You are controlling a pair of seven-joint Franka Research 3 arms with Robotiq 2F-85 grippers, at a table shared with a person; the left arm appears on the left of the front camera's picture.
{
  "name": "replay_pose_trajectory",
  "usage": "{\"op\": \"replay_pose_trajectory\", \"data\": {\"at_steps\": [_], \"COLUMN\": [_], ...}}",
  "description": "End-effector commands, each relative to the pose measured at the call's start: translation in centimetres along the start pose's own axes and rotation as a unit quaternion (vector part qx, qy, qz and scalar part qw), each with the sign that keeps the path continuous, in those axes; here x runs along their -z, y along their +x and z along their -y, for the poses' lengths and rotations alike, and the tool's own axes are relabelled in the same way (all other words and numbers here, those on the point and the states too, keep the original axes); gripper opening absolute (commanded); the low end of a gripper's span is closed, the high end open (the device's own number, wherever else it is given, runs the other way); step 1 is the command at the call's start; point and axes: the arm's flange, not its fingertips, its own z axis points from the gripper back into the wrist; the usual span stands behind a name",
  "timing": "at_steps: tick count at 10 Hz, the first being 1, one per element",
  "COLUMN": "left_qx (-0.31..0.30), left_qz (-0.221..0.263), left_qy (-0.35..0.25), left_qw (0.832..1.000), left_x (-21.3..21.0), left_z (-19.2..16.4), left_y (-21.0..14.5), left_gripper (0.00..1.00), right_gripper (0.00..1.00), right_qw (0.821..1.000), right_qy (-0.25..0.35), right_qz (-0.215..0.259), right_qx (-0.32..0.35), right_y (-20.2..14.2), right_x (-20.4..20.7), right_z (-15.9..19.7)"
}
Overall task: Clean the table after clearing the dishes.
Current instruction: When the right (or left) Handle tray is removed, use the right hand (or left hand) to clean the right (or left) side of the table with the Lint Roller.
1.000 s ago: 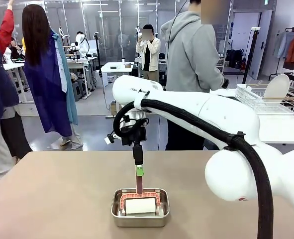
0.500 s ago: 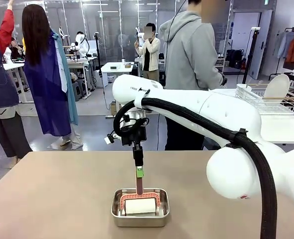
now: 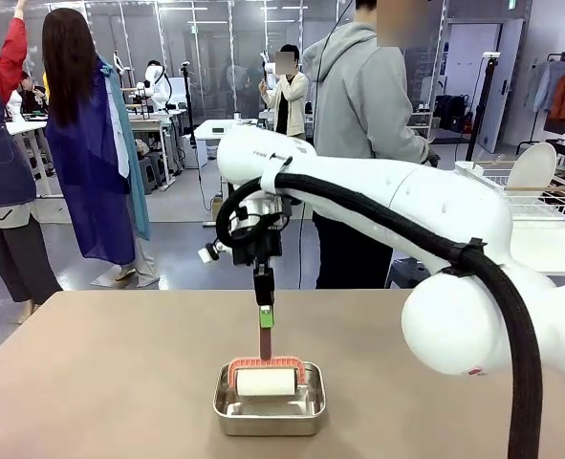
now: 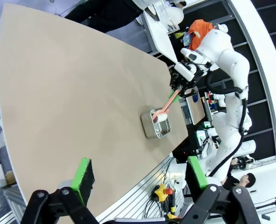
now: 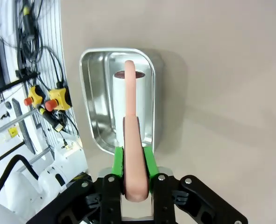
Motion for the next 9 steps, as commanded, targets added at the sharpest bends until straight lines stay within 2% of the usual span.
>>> {"op": "replay_pose_trajectory", "data": {"at_steps": [1,3,4,5,6,7,9], "left_qx": [0.003,0.003,0.003,0.003,0.003,0.003,0.003], "left_qz": [-0.004,-0.004,-0.004,-0.004,-0.004,-0.004,-0.004], "left_qy": [0.004,0.004,0.004,0.004,0.004,0.004,0.004], "left_qw": [1.000,1.000,1.000,1.000,1.000,1.000,1.000], "left_x": [-0.4,-0.4,-0.4,-0.4,-0.4,-0.4,-0.4], "left_z": [0.4,0.4,0.4,0.4,0.4,0.4,0.4], "left_y": [-0.2,-0.2,-0.2,-0.2,-0.2,-0.2,-0.2], "left_gripper": [1.00,1.00,1.00,1.00,1.00,1.00,1.00], "right_gripper": [0.19,0.19,0.19,0.19,0.19,0.19,0.19], "right_qw": [0.995,0.980,0.966,0.945,0.917,0.897,0.872], "right_qy": [-0.030,-0.040,-0.039,-0.024,-0.011,0.009,0.063], "right_qz": [0.066,0.145,0.180,0.230,0.280,0.318,0.325], "right_qx": [0.074,0.129,0.182,0.230,0.284,0.309,0.360], "right_y": [-2.3,-8.2,-12.5,-16.1,-19.9,-22.4,-26.3], "right_x": [-2.6,-4.0,-4.1,-3.2,-1.6,0.1,3.6], "right_z": [-4.0,-7.4,-8.2,-8.4,-8.7,-8.7,-8.2]}}
